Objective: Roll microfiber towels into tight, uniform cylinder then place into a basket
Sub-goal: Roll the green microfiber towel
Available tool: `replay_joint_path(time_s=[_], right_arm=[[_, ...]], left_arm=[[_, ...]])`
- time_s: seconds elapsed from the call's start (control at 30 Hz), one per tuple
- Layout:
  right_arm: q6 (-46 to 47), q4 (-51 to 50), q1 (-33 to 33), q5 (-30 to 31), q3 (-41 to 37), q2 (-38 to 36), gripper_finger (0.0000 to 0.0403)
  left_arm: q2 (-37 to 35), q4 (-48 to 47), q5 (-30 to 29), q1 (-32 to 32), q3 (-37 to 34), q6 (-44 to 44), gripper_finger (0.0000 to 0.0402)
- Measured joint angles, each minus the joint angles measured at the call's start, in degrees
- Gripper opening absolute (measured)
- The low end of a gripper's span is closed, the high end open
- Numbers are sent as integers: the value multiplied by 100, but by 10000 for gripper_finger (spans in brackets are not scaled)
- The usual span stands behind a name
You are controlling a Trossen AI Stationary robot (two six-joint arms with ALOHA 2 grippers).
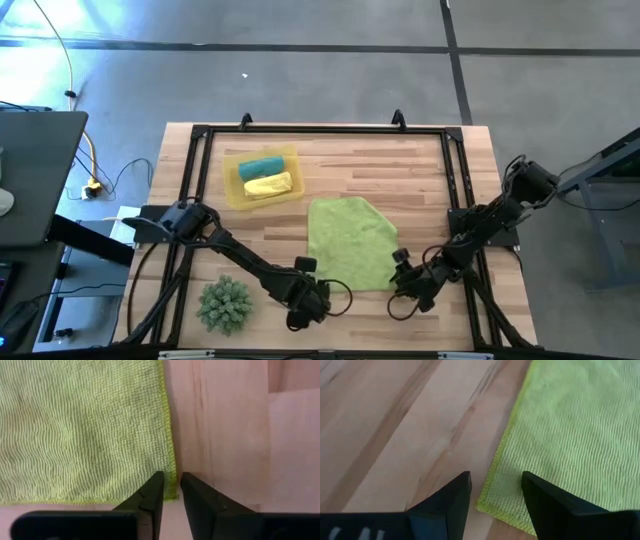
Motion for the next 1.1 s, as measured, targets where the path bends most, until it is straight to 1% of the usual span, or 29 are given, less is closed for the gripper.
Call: replay_joint_path(time_s=[0.1,0.2,0.3,0.47,0.5,0.6,0.77,0.9,0.97,1.1], right_arm=[[463,-145,0,-5,7,4,151],[910,-225,-1,54,9,7,116],[1192,-236,-7,129,4,11,76],[1386,-221,-13,188,-9,-11,10],[1386,-198,-13,182,-11,-31,6],[1390,-352,-17,99,107,-175,8],[1106,-1194,-16,112,581,-678,2],[868,-2490,-95,569,1074,-1031,1],[667,-2982,-185,892,1398,-1211,1],[275,-4327,-444,1669,1958,-1394,1]], left_arm=[[22,15,-15,-2,2,-321,37],[24,35,-14,-4,2,-670,10],[22,78,-13,-2,2,-1002,4],[17,122,-37,-17,82,-1234,1],[26,91,-31,-13,138,-1261,1],[26,22,-30,-13,332,-1283,1],[24,-581,-87,-7,912,-1192,0],[17,-1483,-490,22,1541,-1171,0],[12,-2050,-810,50,1914,-1167,0],[4,-3222,-1623,160,2628,-1179,0]])
